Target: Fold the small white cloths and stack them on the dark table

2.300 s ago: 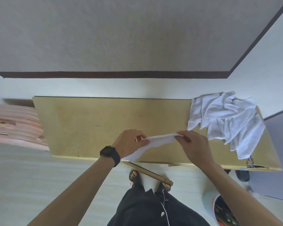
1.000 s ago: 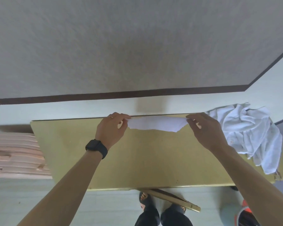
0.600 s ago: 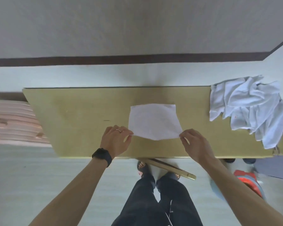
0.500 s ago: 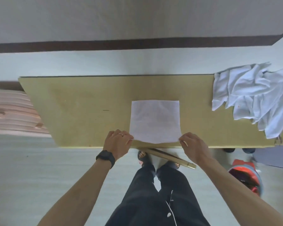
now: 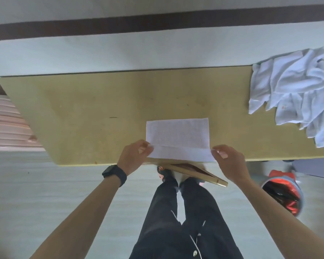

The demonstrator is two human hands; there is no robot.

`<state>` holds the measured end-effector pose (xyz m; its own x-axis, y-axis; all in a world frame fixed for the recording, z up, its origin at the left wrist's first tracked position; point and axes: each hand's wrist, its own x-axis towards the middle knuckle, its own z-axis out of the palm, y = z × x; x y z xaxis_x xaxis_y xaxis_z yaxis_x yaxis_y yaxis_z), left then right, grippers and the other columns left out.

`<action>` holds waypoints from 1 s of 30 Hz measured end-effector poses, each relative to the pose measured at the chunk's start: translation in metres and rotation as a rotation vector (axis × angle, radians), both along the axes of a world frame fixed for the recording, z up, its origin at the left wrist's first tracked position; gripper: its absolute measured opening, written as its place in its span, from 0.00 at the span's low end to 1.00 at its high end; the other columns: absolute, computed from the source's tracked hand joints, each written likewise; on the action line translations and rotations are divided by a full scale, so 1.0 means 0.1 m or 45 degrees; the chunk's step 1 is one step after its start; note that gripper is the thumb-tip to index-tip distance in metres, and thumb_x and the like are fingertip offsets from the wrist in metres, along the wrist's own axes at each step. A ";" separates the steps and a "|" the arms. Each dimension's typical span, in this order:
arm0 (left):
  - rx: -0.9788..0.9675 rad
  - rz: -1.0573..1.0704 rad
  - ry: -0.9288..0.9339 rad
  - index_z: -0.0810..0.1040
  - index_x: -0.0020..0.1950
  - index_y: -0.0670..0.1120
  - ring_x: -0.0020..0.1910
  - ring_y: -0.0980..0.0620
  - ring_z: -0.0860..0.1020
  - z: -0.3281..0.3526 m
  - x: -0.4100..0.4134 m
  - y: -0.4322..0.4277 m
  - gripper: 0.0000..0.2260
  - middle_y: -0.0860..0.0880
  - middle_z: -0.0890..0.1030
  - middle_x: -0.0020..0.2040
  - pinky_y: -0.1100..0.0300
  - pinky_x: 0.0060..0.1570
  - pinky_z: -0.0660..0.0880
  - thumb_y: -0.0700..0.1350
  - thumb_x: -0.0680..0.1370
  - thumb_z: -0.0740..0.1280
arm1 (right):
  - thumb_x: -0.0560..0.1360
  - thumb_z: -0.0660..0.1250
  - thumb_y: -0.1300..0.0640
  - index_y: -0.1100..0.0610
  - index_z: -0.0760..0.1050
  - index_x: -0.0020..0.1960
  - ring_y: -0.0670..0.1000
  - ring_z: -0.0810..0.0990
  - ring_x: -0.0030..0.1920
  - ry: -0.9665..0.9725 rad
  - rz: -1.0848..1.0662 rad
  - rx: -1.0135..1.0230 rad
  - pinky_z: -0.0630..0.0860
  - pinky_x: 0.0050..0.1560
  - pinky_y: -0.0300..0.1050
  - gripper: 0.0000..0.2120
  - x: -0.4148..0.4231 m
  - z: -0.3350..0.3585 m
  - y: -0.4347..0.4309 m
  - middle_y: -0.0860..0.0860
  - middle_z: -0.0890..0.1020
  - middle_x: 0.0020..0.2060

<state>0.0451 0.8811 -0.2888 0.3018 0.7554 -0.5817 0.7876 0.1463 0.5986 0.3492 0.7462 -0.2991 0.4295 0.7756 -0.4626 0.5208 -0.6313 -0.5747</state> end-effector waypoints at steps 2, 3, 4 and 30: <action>-0.022 0.153 -0.050 0.81 0.51 0.50 0.47 0.57 0.80 -0.07 0.08 0.20 0.08 0.56 0.82 0.44 0.68 0.43 0.70 0.53 0.79 0.68 | 0.78 0.69 0.51 0.48 0.81 0.50 0.43 0.79 0.46 0.082 -0.150 0.057 0.70 0.46 0.34 0.04 0.06 0.00 0.29 0.43 0.82 0.43; -0.016 0.210 -0.069 0.81 0.50 0.50 0.46 0.57 0.80 -0.12 0.13 0.30 0.07 0.56 0.83 0.44 0.68 0.43 0.70 0.53 0.78 0.69 | 0.77 0.69 0.51 0.48 0.81 0.50 0.42 0.79 0.45 0.105 -0.210 0.090 0.70 0.45 0.30 0.03 0.09 -0.03 0.43 0.42 0.83 0.42; -0.005 0.273 -0.096 0.81 0.50 0.50 0.44 0.57 0.81 -0.17 0.17 0.38 0.06 0.55 0.83 0.44 0.67 0.42 0.71 0.52 0.78 0.69 | 0.77 0.70 0.51 0.48 0.80 0.49 0.41 0.79 0.45 0.118 -0.254 0.111 0.68 0.44 0.26 0.03 0.12 -0.07 0.55 0.41 0.82 0.42; 0.172 0.516 0.143 0.77 0.50 0.56 0.42 0.57 0.79 -0.70 0.46 0.67 0.03 0.61 0.80 0.41 0.60 0.40 0.75 0.51 0.79 0.65 | 0.80 0.62 0.55 0.53 0.79 0.53 0.50 0.78 0.47 -0.159 -0.286 0.131 0.67 0.50 0.40 0.08 0.04 -0.69 1.15 0.49 0.80 0.46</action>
